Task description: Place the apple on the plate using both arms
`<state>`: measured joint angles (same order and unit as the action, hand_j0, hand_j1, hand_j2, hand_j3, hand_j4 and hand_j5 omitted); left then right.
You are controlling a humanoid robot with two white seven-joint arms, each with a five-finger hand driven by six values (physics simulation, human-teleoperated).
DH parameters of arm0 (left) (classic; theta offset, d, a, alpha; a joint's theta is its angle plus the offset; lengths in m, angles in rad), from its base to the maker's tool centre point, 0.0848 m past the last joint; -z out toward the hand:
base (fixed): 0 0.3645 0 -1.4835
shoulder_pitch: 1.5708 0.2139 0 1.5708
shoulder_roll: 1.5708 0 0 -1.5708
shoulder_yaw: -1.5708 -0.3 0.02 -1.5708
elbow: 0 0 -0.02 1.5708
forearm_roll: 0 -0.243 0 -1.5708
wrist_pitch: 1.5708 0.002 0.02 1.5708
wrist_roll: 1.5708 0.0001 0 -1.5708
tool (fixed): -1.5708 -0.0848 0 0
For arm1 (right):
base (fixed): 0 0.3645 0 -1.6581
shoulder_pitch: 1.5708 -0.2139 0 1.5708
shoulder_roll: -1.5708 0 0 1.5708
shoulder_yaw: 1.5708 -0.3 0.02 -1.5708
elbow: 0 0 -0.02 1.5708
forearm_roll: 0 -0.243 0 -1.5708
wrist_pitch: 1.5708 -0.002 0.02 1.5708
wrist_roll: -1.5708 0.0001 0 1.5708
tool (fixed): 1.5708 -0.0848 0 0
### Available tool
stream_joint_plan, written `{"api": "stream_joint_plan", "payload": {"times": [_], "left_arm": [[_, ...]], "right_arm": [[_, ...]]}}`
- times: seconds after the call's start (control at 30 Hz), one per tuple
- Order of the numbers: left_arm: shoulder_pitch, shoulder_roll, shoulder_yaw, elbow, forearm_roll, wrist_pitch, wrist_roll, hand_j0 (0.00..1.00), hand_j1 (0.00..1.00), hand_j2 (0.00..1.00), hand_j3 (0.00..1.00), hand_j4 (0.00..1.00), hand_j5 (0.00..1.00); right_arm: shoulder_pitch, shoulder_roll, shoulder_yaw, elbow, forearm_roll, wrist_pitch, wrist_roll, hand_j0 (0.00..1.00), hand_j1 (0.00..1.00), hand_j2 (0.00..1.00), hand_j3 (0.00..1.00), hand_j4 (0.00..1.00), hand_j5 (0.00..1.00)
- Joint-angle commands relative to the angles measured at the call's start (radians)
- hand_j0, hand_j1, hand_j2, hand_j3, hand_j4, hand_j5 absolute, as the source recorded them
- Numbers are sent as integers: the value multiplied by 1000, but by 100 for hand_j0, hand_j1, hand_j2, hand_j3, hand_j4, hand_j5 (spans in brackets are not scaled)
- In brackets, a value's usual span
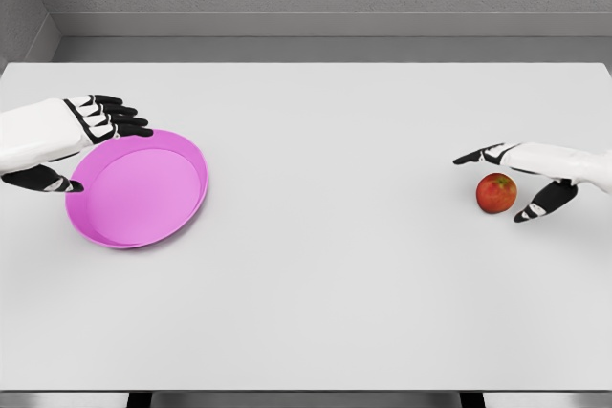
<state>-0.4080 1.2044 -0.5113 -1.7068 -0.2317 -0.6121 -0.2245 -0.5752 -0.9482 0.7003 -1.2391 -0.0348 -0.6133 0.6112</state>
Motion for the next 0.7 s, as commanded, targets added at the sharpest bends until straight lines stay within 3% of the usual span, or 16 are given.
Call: {"api": "stream_joint_plan", "payload": {"times": [0.0,0.67], "left_arm": [[0,1,0,-1,6,1,1,100,100,100,100,100,100],[0,-6,0,-1,5,1,1,100,100,100,100,100,100]], "right_arm": [[0,9,1,10,6,2,0,100,100,100,100,100,100],[0,25,2,46,30,2,0,100,100,100,100,100,100]]}}
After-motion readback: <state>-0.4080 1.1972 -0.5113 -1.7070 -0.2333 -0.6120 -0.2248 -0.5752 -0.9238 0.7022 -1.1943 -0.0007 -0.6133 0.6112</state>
